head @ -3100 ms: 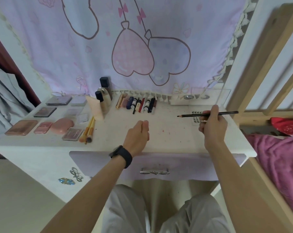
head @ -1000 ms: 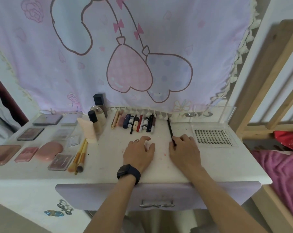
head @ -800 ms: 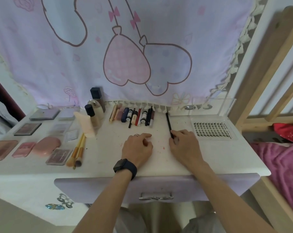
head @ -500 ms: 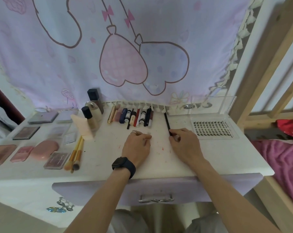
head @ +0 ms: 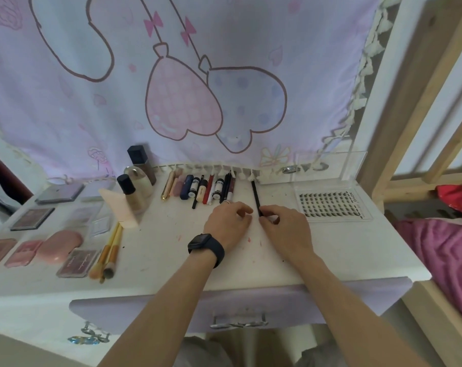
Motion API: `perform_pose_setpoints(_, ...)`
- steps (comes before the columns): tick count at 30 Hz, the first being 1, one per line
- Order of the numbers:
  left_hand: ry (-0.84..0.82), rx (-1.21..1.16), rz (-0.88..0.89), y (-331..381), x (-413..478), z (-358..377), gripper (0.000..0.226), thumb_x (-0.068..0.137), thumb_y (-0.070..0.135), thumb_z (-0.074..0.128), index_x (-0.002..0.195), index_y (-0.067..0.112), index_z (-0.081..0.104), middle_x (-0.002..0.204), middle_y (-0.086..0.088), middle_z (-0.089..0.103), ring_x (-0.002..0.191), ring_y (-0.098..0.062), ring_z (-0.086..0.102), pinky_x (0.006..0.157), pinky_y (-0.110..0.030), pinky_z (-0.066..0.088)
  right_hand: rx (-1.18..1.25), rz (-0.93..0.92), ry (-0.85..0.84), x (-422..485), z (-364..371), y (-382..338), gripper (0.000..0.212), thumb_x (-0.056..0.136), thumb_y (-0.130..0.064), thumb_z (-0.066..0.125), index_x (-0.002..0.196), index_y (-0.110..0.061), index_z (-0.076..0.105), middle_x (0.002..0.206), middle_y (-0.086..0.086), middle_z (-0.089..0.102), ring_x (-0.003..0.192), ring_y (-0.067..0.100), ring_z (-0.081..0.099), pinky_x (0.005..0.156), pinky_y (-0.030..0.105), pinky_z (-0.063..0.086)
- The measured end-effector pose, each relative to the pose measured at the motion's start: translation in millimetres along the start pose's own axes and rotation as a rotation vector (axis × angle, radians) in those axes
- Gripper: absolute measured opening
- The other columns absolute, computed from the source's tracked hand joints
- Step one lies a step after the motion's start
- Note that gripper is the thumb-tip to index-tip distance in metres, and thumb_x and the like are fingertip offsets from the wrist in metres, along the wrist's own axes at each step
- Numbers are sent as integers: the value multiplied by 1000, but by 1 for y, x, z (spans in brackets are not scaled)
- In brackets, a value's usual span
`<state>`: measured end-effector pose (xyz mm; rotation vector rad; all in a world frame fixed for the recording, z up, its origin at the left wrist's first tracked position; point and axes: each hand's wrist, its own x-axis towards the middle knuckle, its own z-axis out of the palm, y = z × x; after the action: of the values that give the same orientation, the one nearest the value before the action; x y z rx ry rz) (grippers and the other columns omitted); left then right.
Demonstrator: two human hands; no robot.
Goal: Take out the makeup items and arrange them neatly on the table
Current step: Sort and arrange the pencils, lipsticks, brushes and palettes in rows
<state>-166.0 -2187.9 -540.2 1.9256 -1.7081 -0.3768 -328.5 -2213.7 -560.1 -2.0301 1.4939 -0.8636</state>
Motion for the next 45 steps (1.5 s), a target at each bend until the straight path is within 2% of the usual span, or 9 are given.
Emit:
perform_pose_setpoints(5,24,19,42,-3,2,2,22,96,34,61,114,28,72,117,5,67,107,-14,58,93,-27,45,-7,1,3,0,1,-1,29,98,-33,60,126,-33,68,118,-11,72,104,16,60,87,26,42)
perform_pose_setpoints(8,21,-6,71,-4,2,1,26,96,32,63,121,29,70,115,9,71,90,-6,57,87,-19,44,10,16,2,1,1,-1,28,99,-33,59,125,-35,69,114,-12,73,101,16,61,87,30,47)
perform_pose_setpoints(11,37,-33,87,-6,2,3,28,93,33,65,120,30,70,113,13,72,74,10,53,74,1,37,17,29,9,1,2,-1,27,100,-34,58,124,-36,69,112,-13,73,103,15,60,85,29,46)
perform_pose_setpoints(14,40,-57,104,-6,1,4,25,94,33,65,118,30,72,110,14,74,70,24,51,68,7,34,29,40,17,2,3,-2,26,100,-34,58,124,-38,69,112,-13,73,105,13,60,84,28,45)
perform_pose_setpoints(18,40,-93,90,-4,2,5,24,94,40,64,115,33,72,108,16,73,72,19,54,66,2,38,32,43,14,3,3,-2,26,100,-35,58,124,-39,68,112,-14,73,105,12,59,82,28,44)
perform_pose_setpoints(27,45,-104,59,1,0,6,22,96,38,61,115,33,71,108,14,73,89,-2,62,82,-20,51,8,38,18,3,4,-3,25,100,-37,57,123,-40,68,111,-15,72,104,13,58,77,28,41)
perform_pose_setpoints(34,39,-33,56,-2,-4,-2,21,95,36,63,113,33,71,107,13,69,74,4,55,69,-7,38,-4,24,17,-1,1,-4,26,100,-33,59,124,-33,69,115,-13,72,101,12,61,83,23,41)
perform_pose_setpoints(40,157,81,-68,-14,3,-20,26,96,34,57,122,32,63,120,8,61,105,-13,56,84,-32,52,-118,-71,17,-20,-5,-7,35,98,-23,59,133,-21,62,130,-5,63,115,16,54,93,24,43)
perform_pose_setpoints(45,130,273,-119,-14,18,-18,33,95,44,52,123,26,58,123,0,56,114,-20,51,76,-32,44,-392,-116,62,-50,-11,10,34,96,-35,59,124,-18,71,136,1,65,128,24,55,103,39,47)
